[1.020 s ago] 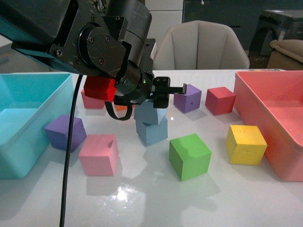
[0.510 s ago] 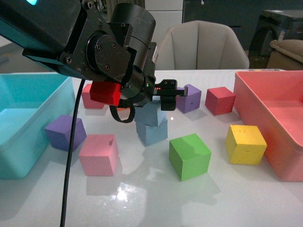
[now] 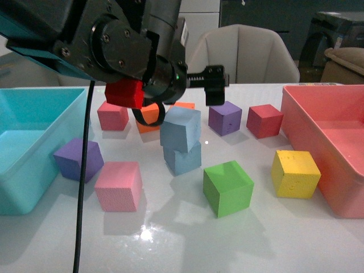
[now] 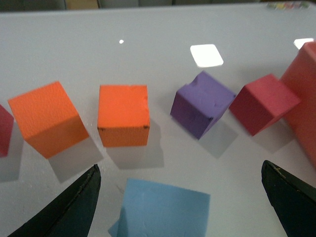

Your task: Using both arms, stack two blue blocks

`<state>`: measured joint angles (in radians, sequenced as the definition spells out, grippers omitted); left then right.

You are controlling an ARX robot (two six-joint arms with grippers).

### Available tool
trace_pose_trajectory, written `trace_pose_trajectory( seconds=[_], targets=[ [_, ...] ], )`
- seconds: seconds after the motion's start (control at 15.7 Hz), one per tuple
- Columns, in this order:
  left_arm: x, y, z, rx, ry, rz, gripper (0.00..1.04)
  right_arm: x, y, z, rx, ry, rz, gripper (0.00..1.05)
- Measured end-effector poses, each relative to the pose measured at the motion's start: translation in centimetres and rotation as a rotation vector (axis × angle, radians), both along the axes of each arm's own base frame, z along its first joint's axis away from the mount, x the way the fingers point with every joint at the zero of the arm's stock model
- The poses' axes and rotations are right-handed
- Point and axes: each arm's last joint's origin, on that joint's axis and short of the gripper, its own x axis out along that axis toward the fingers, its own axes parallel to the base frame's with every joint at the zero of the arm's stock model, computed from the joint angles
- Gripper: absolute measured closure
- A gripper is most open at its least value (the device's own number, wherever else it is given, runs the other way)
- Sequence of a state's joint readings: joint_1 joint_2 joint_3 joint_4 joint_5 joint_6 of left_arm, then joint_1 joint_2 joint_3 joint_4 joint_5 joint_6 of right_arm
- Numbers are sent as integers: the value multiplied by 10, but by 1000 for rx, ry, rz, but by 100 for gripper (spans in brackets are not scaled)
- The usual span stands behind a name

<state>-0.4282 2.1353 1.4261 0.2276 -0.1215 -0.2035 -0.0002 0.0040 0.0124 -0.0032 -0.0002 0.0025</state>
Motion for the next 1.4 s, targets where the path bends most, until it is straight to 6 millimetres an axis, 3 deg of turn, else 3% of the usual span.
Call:
trace_pose_trajectory(
  seconds=[0.19, 0.26, 0.32, 0.38, 0.45, 0.64, 0.83, 1.4],
  targets=[
    [-29, 8, 52, -98, -168, -20, 7, 0, 0, 0, 0, 0, 0, 6],
    [-68, 16, 80, -114, -275, -68, 7, 0, 0, 0, 0, 0, 0, 6],
    [-126, 47, 107, -47, -470, 91, 21, 0, 0, 0, 0, 1, 0, 6],
    [-201, 127, 95, 37, -523, 292, 61, 0, 0, 0, 0, 0, 0, 6],
    [-215, 137, 80, 39, -519, 266, 76, 0, 0, 0, 0, 0, 0, 6],
    [-234, 153, 50, 59, -466, 254, 103, 0, 0, 0, 0, 0, 0, 6],
    [-251, 166, 43, 54, -496, 265, 103, 0, 0, 0, 0, 0, 0, 6],
    [-268, 175, 26, 56, -478, 254, 103, 0, 0, 0, 0, 0, 0, 6]
  ],
)
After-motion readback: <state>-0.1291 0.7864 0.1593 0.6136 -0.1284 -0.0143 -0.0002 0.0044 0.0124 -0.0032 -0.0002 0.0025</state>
